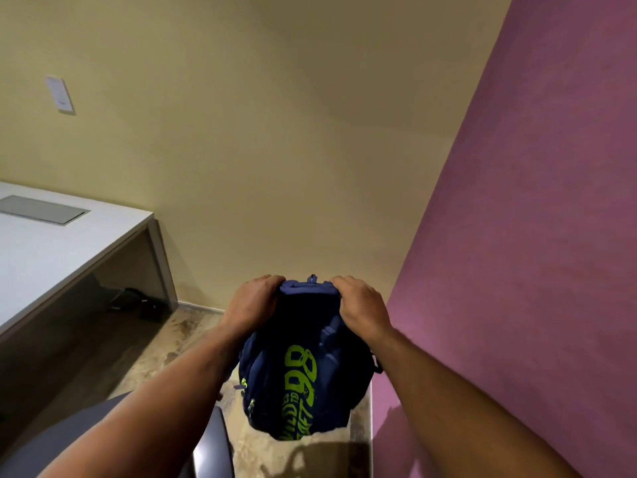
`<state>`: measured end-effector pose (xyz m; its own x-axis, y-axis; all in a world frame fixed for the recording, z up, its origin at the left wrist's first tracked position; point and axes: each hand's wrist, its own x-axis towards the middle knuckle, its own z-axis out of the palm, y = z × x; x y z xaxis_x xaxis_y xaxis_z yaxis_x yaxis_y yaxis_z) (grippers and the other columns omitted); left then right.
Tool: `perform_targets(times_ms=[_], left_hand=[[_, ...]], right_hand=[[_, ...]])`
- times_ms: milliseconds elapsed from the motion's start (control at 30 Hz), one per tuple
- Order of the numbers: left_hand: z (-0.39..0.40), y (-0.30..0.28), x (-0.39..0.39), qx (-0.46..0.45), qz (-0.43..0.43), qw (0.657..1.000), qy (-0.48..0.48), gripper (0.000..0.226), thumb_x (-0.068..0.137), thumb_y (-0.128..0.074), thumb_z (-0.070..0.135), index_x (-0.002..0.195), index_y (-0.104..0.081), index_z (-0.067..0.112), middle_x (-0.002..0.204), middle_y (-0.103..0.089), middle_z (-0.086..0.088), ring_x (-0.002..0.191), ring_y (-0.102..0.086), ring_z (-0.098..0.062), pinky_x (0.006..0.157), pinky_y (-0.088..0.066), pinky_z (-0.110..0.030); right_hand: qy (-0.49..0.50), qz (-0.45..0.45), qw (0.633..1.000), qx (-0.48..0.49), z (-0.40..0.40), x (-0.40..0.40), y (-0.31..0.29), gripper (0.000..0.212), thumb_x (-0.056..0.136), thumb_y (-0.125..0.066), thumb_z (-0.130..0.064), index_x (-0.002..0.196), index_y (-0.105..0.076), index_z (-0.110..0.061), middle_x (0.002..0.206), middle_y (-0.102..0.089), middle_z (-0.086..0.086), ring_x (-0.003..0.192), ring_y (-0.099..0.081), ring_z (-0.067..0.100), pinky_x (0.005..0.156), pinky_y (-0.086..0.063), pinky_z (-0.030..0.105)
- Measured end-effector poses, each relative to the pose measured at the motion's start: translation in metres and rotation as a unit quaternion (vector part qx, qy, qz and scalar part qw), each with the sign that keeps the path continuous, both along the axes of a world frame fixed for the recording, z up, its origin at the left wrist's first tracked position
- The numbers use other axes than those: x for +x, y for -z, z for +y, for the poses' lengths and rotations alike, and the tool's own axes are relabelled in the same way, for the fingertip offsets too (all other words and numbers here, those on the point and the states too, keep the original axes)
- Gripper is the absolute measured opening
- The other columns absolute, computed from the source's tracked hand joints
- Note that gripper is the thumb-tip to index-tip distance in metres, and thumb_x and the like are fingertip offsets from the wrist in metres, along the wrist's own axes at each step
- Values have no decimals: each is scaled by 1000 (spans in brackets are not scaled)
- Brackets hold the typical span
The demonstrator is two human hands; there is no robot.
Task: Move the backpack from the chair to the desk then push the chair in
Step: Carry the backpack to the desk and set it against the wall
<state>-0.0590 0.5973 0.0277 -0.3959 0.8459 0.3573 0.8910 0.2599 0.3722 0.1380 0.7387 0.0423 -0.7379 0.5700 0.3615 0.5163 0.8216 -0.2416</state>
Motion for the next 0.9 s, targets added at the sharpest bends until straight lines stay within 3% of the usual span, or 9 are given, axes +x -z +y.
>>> perform_targets(times_ms=[167,600,767,900], left_hand=[[26,-3,-44,-3,-9,999,-42,31,91,-55,11,118,-68,16,109,-73,-9,92,-69,-35,77,-56,-44],[94,-3,-176,-25,-15,979,-200,25,92,-53,18,111,-68,25,102,-74,0,89,-68,-29,75,-54,-41],[99,-12,-217,-16,-22,962,-272,23,91,-52,22,106,-67,29,99,-74,4,88,-69,-25,78,-55,-42],[98,-18,-250,-28,-38,949,-313,22,90,-53,24,105,-67,31,101,-73,6,90,-68,-22,79,-54,-39]], right_hand=[[-32,-2,999,-3,42,-61,1,27,90,-45,-3,100,-58,-24,94,-63,-1,88,-57,26,65,-36,35],[-191,-23,981,13,165,-258,10,27,90,-45,-3,101,-58,-24,94,-63,-3,85,-59,24,64,-44,36],[-261,-12,965,15,187,-334,1,26,93,-46,-5,101,-59,-26,93,-63,-4,85,-57,22,64,-36,33],[-304,-10,953,6,190,-391,-2,25,92,-45,-8,100,-58,-27,93,-63,-5,85,-57,21,64,-38,34]])
